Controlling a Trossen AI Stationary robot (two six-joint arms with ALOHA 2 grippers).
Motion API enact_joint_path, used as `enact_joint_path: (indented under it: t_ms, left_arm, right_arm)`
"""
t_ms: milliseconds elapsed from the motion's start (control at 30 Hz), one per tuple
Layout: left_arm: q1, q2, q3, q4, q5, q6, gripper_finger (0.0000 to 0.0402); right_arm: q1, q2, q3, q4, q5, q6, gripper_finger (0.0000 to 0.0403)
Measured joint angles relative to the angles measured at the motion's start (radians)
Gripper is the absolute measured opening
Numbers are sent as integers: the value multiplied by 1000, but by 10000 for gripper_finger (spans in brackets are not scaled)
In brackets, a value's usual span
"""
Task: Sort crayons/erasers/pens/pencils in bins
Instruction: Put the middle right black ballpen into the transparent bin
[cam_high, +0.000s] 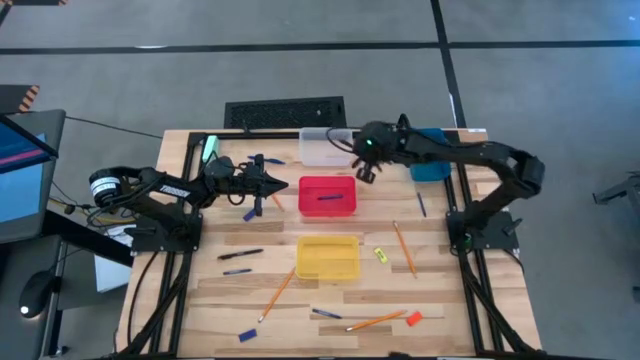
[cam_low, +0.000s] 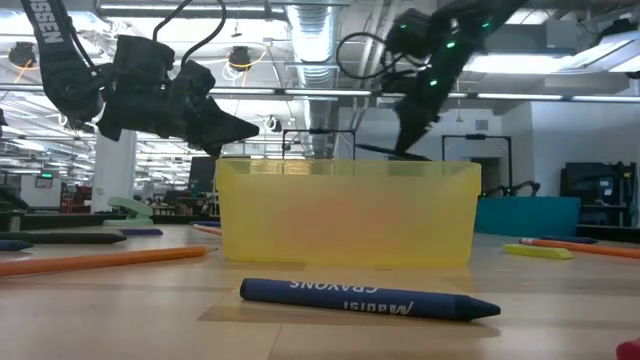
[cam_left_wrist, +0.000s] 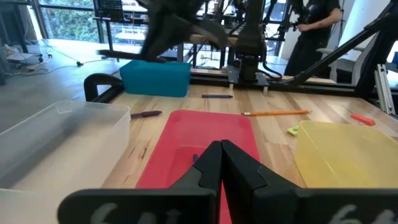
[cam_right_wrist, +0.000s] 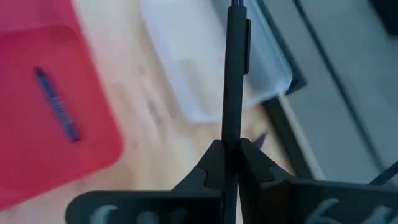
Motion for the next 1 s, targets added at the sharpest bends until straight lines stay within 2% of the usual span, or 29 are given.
enact_joint_path:
  t_ms: [233, 400, 500, 700, 1000]
  left_arm:
    - [0, 0, 0, 0, 0, -1, 0]
    - [0, 0, 0, 0, 0, -1, 0]
    - [0, 0, 0, -1, 0, -2, 0]
    - [0, 0, 0, -10, 0, -1, 0]
    - [0, 0, 0, -11, 0, 0, 0]
  right_arm:
    - [-54, 220, 176, 53, -44, -279, 22]
    - [-75, 349, 287, 51, -62, -383, 24]
    - [-91, 405, 341, 49, -128, -401, 23]
    - [-127, 469, 402, 44, -243, -417, 22]
    - [-174, 469, 403, 61, -402, -433, 18]
